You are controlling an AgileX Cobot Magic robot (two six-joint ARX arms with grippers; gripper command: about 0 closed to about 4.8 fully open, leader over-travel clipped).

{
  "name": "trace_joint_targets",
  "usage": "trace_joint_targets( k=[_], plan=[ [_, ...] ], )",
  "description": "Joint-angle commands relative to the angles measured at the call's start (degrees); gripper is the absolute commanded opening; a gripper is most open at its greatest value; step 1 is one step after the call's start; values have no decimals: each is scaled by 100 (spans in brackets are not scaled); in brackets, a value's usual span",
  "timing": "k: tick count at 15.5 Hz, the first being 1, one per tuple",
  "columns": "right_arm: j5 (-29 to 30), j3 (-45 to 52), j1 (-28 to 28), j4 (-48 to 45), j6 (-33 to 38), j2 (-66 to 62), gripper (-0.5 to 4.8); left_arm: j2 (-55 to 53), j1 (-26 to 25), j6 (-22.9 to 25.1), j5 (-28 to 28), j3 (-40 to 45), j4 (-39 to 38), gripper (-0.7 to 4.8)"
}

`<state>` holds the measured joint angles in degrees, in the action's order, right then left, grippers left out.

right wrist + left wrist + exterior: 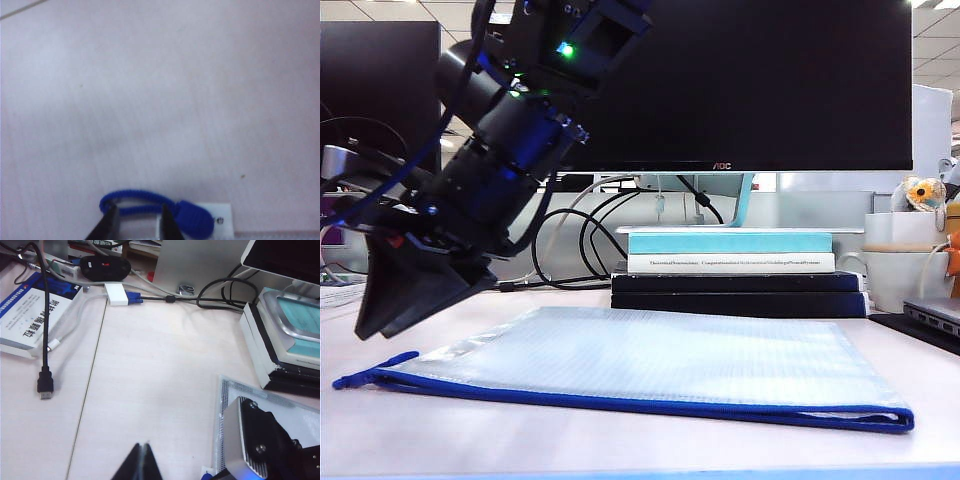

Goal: Pick up the transparent plastic file bag with a blue zipper and close its zipper.

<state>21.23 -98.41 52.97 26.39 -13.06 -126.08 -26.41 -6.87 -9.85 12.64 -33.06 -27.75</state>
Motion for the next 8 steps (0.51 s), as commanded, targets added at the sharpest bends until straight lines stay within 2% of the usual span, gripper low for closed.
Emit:
trace_joint_targets(
  k=[1, 3, 5, 8],
  plan=[
    [-125, -35, 46, -219, -767, -162, 118, 2, 0, 44, 28, -28, 11, -2],
    [-247, -35, 46, -74, -962, -216, 118, 0, 0, 48, 28, -28, -55, -2],
    [-391, -35, 17, 175, -1563, -216, 118, -2, 0, 101, 28, -28, -136, -2],
    [-481, -35, -37, 168, -1703, -225, 118, -4, 0, 170, 26, -28, -205, -2]
  ],
)
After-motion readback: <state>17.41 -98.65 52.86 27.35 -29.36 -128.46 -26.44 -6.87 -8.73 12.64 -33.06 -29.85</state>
